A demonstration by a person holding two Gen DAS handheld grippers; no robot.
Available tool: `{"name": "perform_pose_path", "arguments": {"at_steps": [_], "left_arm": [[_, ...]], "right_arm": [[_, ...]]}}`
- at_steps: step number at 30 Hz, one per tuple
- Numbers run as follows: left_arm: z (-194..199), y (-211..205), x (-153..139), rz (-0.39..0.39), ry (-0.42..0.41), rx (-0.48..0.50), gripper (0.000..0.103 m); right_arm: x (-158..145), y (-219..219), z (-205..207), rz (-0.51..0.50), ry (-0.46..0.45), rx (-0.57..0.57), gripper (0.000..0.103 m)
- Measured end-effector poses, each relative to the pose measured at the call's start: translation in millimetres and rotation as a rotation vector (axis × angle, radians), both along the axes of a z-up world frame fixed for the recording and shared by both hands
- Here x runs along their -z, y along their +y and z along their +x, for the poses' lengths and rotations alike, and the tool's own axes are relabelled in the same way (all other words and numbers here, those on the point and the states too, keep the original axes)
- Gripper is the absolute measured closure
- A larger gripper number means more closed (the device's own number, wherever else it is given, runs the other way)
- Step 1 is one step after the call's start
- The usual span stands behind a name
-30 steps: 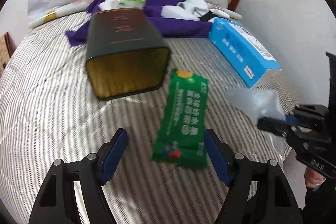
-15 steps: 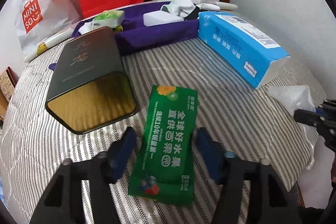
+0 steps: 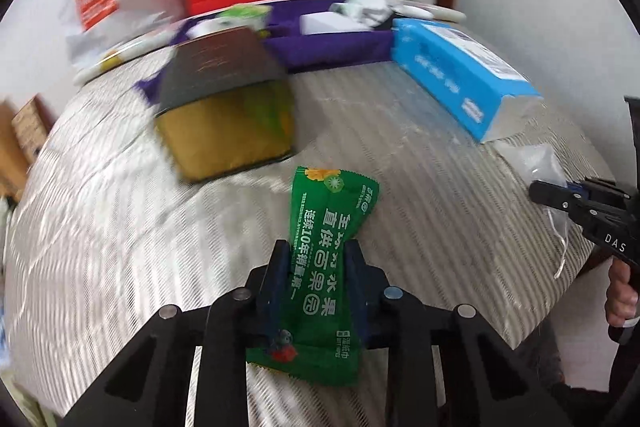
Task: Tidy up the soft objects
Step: 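Carry the green fruit package with the left tool while the right tool carries the mesh bag to the towel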
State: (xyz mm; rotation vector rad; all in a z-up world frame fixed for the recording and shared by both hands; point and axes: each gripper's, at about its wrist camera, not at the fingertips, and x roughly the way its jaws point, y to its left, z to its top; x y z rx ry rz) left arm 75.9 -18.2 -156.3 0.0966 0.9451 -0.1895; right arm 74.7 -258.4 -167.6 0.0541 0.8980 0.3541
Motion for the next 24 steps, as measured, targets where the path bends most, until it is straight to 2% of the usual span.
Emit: {"name": "perform_pose_path", "arguments": {"at_steps": [3,6,11,17,24], "left_arm": [[-5.1,19.5,0.7,-0.044,0.015,-0.072,0.077],[-5.3,30.5,3.1,-0.101,0.019,-0.088,0.077],[-3.7,28.1,3.8,-0.091,0.016,-0.116,0.077],[-7.2,32.5,1.0,-0.13,0.034,-0.152,0.077],[-20.0,40.3,-21.3,-0.133,-0.005,-0.157,0.077]], "right_arm": [[1.0,-0.5,0.2,0.009,-0.007,0.0,0.096],[1.8,-3.3,0.2,0.039,-0.005,0.013,0.096],[2.5,-3.9,-0.4,0.053,-0.005,0.032,0.096],[-1.0,0.7,1.3,0.042,0.041,0.065,0.095],[-16.3,3.5,-7.2,0.048,0.047,0.046,0.095]]}}
